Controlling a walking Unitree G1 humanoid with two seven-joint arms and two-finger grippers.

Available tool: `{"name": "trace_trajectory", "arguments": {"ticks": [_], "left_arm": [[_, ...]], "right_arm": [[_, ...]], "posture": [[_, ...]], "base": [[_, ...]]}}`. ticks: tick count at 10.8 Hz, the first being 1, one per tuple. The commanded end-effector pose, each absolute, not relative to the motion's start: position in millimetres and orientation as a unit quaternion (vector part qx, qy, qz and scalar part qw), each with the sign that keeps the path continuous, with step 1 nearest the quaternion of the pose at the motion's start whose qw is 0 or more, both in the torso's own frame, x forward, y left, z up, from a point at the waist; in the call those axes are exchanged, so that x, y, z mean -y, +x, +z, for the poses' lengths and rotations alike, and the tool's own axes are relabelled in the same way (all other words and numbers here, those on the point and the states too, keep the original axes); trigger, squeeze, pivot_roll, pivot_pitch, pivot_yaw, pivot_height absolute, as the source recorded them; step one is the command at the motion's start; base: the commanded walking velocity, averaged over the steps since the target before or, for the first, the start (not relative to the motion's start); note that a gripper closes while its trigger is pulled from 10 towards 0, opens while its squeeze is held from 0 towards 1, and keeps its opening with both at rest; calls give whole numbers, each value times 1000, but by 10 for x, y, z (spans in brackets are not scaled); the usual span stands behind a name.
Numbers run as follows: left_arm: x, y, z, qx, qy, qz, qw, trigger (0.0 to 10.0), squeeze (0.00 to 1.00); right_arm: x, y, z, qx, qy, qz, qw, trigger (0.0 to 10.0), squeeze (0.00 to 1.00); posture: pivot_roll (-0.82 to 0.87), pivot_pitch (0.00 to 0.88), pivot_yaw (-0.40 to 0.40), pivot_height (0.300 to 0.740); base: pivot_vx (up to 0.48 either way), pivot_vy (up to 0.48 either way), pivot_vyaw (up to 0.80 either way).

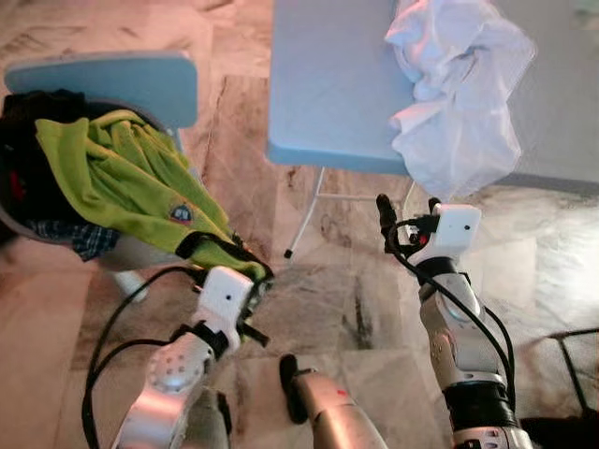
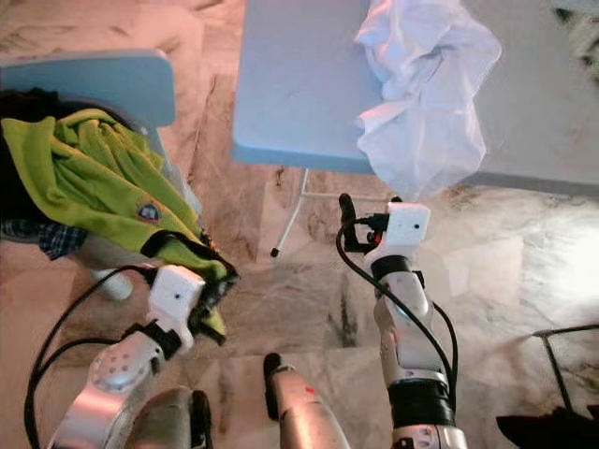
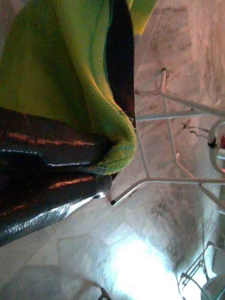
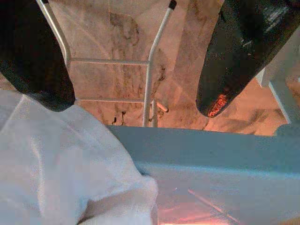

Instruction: Hang hanger

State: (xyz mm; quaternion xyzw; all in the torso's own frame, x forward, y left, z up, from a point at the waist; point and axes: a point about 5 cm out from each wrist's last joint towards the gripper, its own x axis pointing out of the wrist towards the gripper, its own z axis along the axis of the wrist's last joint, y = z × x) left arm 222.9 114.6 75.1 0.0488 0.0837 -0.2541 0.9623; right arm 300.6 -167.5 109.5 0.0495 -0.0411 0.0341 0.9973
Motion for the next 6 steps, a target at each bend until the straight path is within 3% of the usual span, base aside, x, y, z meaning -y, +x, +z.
{"name": "trace_trajectory", "arguments": {"ticks": [1,2,3,4,6], "left_arm": [[-1149,2212,735,-82,45,-251,964,10000,0],[-1215,2255,753,-70,51,-229,970,10000,0],[-1392,2312,784,-49,73,-169,982,10000,0],[-1872,2396,965,-2,79,-30,996,10000,0],[-2062,2377,1101,19,96,13,995,10000,0]], "right_arm": [[1767,2971,1022,28,46,17,998,10000,0],[1757,2998,1027,33,47,19,998,10000,0],[1758,3014,1026,35,45,22,998,10000,0],[1838,2997,991,32,38,19,999,10000,0],[1931,2907,922,21,25,15,999,10000,0]], "posture": [[104,247,-112,740],[110,241,-110,740],[119,233,-108,740],[140,221,-102,740],[152,237,-92,740]], "base": [[0,0,-800],[0,0,-800],[0,0,0],[0,0,0],[0,0,0]]}}
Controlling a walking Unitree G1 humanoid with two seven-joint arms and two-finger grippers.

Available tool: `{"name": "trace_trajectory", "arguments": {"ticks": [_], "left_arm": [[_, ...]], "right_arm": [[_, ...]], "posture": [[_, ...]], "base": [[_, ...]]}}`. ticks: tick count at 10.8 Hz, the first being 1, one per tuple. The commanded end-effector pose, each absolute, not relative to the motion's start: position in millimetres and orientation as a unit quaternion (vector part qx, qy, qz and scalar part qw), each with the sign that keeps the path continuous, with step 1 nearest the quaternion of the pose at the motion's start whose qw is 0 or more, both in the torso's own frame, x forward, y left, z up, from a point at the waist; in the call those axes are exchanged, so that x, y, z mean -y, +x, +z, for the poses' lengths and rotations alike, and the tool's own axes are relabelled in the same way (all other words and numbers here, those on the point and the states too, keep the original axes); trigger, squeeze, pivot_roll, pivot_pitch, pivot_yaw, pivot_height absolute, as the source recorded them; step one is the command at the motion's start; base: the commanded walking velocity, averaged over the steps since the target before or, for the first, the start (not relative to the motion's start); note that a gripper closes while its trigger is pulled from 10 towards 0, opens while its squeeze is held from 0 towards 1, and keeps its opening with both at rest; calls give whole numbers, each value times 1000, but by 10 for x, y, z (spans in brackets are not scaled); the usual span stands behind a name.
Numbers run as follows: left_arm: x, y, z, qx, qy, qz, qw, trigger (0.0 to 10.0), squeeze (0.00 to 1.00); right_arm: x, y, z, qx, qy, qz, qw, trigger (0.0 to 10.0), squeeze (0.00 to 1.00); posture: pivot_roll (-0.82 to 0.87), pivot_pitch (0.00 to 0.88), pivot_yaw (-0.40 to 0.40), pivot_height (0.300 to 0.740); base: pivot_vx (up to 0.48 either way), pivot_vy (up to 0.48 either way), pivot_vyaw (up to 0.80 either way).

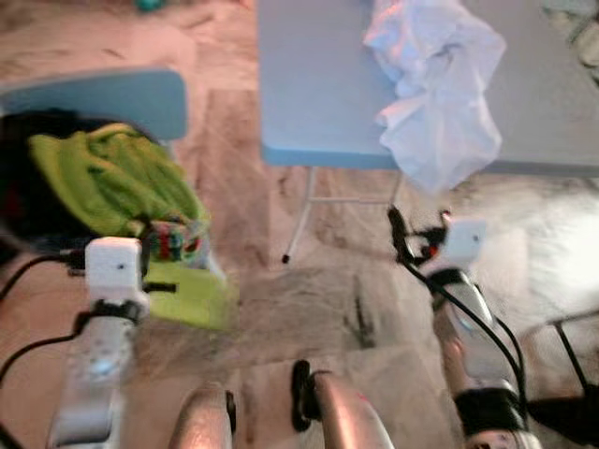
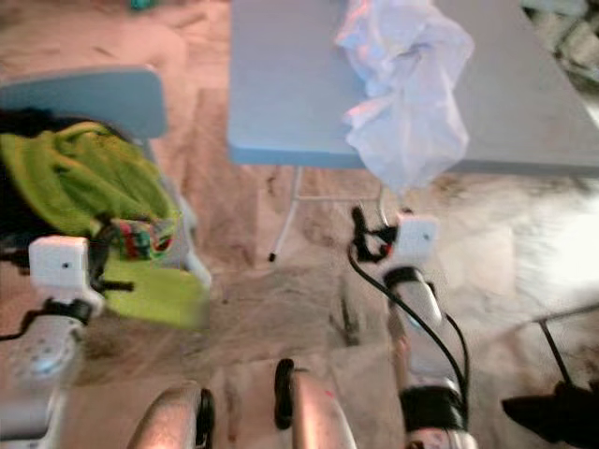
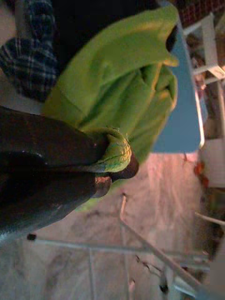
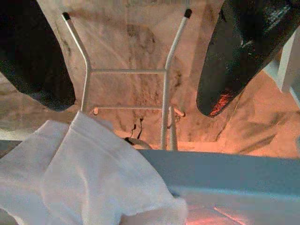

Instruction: Hang hanger

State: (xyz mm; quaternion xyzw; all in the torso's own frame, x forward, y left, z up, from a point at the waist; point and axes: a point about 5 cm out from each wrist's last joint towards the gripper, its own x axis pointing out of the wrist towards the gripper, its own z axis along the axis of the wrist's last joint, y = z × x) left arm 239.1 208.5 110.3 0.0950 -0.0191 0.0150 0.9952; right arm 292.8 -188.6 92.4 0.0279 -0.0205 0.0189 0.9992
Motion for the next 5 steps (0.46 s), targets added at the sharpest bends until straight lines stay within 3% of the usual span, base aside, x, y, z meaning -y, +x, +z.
{"name": "trace_trajectory", "arguments": {"ticks": [1,2,5], "left_arm": [[-2021,2325,1119,21,93,8,995,10000,0],[-1945,2255,1077,25,76,6,997,10000,0],[-1901,2280,1021,14,73,-2,997,10000,0]], "right_arm": [[1959,2856,901,19,19,13,1000,10000,0],[1985,2806,857,11,15,11,1000,10000,0],[1970,2820,817,5,14,13,1000,10000,0]], "posture": [[138,252,-94,740],[131,261,-100,740],[135,229,-98,740]], "base": [[0,0,0],[0,0,-575],[0,-305,-654]]}}
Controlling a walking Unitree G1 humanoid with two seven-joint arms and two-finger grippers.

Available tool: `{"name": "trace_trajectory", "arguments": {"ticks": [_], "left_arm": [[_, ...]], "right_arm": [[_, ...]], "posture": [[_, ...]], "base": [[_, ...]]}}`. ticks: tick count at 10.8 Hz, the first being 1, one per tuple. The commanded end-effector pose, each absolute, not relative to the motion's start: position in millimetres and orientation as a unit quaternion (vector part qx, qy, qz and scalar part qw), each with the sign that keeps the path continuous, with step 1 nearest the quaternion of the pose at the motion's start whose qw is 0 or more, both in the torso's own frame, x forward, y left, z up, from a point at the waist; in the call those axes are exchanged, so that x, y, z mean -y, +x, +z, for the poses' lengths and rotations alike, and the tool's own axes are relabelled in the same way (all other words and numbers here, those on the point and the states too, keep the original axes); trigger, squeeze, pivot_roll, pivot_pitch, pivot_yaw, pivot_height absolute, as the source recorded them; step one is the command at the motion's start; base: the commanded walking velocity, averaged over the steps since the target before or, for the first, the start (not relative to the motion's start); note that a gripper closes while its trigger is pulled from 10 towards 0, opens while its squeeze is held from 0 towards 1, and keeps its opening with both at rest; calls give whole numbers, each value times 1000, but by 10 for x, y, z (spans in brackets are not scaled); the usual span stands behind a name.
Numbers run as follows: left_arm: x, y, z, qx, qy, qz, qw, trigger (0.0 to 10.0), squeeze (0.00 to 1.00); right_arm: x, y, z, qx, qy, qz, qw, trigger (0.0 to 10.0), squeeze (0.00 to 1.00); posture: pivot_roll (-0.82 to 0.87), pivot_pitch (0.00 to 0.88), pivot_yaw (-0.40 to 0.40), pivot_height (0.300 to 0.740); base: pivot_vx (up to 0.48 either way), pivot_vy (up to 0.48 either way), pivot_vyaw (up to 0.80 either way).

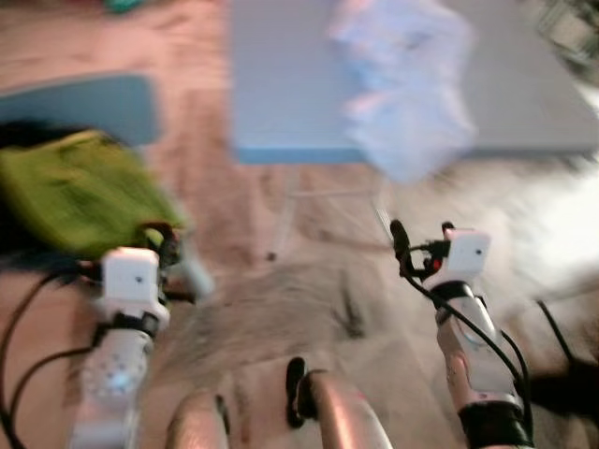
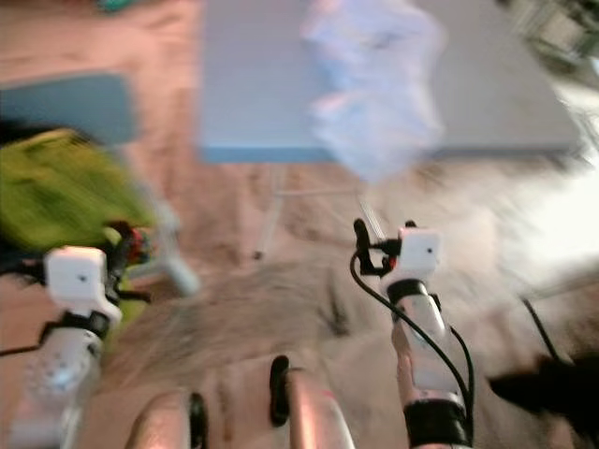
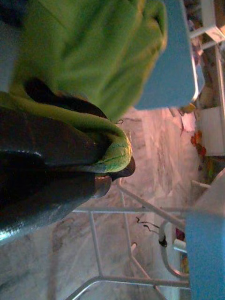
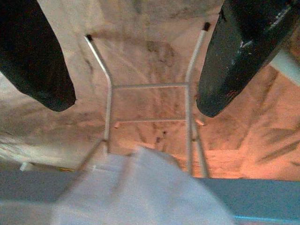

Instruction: Hang hanger

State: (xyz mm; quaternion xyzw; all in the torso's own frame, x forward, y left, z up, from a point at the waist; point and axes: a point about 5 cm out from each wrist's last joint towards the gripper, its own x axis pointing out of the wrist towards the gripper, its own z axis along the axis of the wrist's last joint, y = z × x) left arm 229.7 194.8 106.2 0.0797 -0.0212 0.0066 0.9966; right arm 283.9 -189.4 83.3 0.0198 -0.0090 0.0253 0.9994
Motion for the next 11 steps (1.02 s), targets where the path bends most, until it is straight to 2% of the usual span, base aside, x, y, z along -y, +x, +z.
{"name": "trace_trajectory", "arguments": {"ticks": [1,7,11], "left_arm": [[-1913,2291,1031,16,68,-1,998,10000,0],[-1871,2290,1010,13,67,-6,998,10000,0],[-1849,2327,1010,18,57,7,998,10000,0]], "right_arm": [[1966,2832,820,6,11,12,1000,10000,0],[1952,2916,862,11,3,22,1000,10000,0],[2004,2931,885,15,3,16,1000,10000,0]], "posture": [[140,224,-98,740],[144,224,-114,740],[132,232,-117,740]], "base": [[0,-322,-438],[0,-379,0],[0,0,0]]}}
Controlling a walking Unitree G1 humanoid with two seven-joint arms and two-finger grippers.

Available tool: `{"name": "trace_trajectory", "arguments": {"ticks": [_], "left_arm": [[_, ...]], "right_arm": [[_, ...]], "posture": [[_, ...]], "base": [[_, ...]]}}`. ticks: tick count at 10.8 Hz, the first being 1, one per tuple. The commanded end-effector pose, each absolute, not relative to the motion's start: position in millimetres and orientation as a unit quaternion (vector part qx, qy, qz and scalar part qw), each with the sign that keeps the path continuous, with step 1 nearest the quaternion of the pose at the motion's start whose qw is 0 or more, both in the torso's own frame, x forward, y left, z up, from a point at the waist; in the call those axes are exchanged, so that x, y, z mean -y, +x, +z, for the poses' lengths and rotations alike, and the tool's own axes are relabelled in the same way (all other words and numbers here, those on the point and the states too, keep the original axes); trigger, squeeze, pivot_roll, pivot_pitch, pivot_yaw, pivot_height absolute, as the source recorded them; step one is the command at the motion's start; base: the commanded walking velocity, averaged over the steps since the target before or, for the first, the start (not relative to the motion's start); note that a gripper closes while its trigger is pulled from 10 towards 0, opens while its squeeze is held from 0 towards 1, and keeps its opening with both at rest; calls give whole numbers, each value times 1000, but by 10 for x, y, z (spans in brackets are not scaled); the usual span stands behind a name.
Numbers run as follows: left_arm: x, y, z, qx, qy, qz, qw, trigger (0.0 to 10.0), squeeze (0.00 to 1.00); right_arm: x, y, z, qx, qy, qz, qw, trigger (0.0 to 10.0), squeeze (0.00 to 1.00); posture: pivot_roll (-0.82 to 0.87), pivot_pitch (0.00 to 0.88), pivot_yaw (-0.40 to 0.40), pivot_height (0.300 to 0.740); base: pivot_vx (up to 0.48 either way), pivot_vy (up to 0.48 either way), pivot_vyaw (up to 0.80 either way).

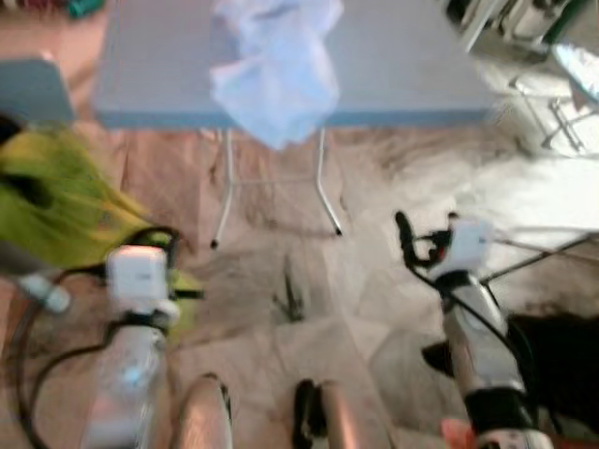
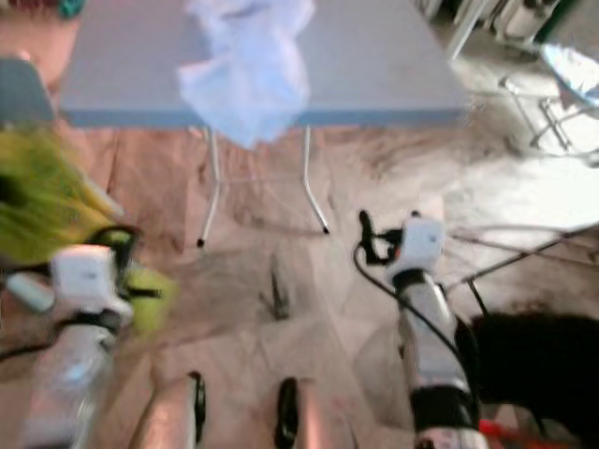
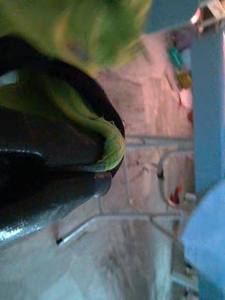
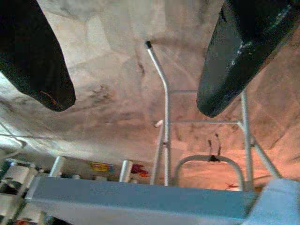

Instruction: Hang hanger

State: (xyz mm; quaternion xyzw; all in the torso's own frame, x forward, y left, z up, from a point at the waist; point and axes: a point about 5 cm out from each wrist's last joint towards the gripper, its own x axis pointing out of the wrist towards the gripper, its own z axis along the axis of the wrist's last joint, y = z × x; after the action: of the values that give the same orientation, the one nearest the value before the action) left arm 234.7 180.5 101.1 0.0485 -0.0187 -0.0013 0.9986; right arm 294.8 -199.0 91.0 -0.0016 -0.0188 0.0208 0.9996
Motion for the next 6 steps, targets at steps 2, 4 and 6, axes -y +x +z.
{"name": "trace_trajectory", "arguments": {"ticks": [2,4,6], "left_arm": [[-1816,2356,1006,13,56,-9,998,10000,0],[-1833,2377,914,-5,153,-42,987,10000,0],[-1901,2405,955,-7,129,-44,991,10000,0]], "right_arm": [[1978,2949,899,17,6,20,1000,10000,0],[1942,2963,894,15,8,25,1000,10000,0],[1943,2966,876,8,10,23,1000,10000,0]], "posture": [[130,237,-119,740],[130,233,-122,740],[130,233,-122,740]], "base": [[0,0,0],[0,0,0],[0,137,-288]]}}
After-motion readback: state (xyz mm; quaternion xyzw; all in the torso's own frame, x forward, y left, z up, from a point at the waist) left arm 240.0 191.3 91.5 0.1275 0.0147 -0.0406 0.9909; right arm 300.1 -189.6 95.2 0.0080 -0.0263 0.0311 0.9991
